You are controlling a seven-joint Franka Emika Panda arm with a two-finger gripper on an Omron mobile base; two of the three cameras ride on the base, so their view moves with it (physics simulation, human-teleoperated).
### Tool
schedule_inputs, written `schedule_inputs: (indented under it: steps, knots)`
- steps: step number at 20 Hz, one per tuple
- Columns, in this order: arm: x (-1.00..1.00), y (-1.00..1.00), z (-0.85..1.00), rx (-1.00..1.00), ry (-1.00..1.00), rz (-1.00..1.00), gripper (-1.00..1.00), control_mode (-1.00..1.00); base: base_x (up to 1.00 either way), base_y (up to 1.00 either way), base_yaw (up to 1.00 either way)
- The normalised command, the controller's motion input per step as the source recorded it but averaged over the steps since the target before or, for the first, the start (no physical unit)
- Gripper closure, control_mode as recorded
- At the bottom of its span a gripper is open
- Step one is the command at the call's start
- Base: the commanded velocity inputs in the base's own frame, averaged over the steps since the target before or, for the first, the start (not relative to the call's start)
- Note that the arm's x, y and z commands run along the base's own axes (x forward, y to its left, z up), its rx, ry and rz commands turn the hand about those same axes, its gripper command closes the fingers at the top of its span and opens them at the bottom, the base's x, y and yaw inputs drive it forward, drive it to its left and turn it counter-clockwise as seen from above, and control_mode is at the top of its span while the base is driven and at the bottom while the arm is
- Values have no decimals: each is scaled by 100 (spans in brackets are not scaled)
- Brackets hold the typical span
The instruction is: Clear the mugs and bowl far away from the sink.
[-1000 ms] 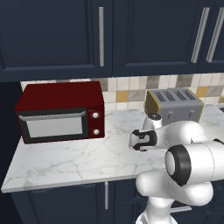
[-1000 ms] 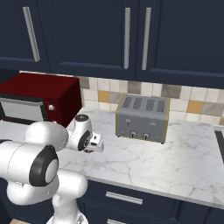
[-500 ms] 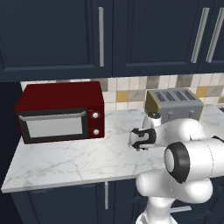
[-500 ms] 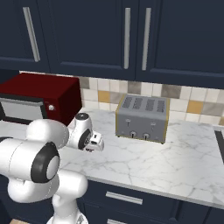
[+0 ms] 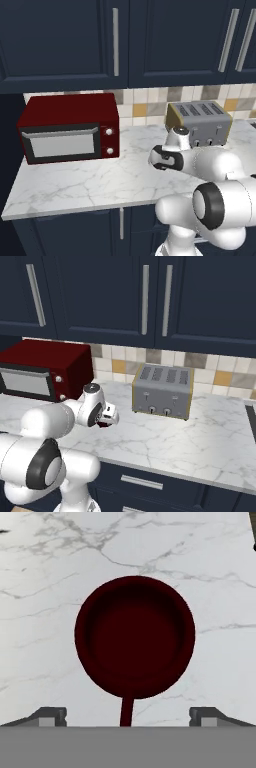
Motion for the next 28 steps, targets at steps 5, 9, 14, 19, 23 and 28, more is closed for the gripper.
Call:
schedule_inputs:
  steps: [5, 9, 14, 19, 23, 28]
  knots:
    - [-22, 0, 13, 0, -14, 4, -100, -100, 0, 0, 0]
    - [-43, 0, 5, 0, -11, 2, -100, -100, 0, 0, 0]
    - [-59, 0, 25, 0, -4, 0, -100, -100, 0, 0, 0]
    - [-71, 0, 48, 0, -2, 0, -100, -100, 0, 0, 0]
    - [-73, 0, 59, 0, -3, 0, -100, -100, 0, 0, 0]
    - [-86, 0, 67, 0, -3, 0, -100, -100, 0, 0, 0]
